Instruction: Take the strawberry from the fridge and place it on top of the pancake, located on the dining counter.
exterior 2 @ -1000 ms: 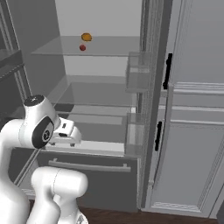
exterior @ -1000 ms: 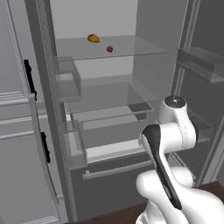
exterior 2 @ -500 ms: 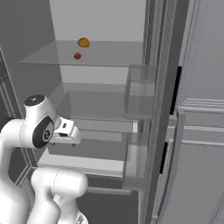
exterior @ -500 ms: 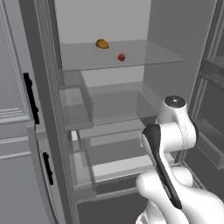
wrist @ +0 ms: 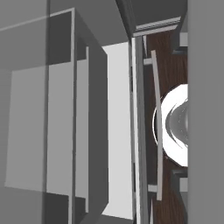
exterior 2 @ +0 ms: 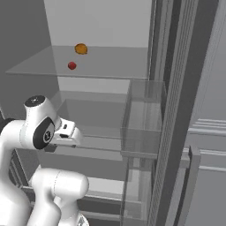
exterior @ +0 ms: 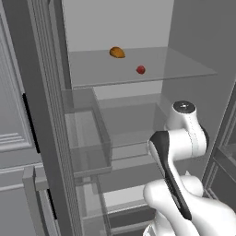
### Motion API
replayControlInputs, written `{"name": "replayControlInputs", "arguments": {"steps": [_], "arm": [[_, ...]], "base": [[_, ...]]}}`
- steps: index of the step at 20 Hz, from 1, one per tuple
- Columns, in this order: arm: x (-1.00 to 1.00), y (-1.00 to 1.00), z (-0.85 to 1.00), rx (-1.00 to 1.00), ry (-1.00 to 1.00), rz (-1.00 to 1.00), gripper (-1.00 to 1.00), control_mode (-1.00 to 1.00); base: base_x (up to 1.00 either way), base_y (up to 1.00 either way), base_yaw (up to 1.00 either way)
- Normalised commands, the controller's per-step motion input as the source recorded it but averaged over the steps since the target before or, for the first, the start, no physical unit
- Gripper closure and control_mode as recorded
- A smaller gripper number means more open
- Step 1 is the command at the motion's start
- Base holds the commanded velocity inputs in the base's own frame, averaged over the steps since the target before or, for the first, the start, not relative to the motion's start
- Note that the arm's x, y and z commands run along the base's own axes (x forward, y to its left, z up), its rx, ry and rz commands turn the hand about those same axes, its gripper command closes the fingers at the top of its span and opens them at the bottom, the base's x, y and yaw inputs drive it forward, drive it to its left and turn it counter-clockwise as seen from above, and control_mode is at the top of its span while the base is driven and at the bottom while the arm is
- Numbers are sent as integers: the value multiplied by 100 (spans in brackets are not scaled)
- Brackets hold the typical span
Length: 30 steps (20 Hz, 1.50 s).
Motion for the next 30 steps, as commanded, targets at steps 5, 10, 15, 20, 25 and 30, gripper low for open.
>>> {"name": "replayControlInputs", "arguments": {"steps": [5, 10, 15, 20, 25, 30], "arm": [[0, 0, 0, 0, 0, 0, -100, 100], [0, 0, 0, 0, 0, 0, -100, 100], [24, 0, 0, 0, -7, 6, -100, -100], [26, 5, 28, 1, -21, 14, -100, -100], [15, 43, 52, 0, -12, -3, -100, -100], [0, 12, 99, 3, -8, -12, -100, -100]], "base": [[39, 0, 2], [42, 0, 0], [8, 0, 0], [0, 0, 0], [0, 0, 0], [0, 0, 0]]}}
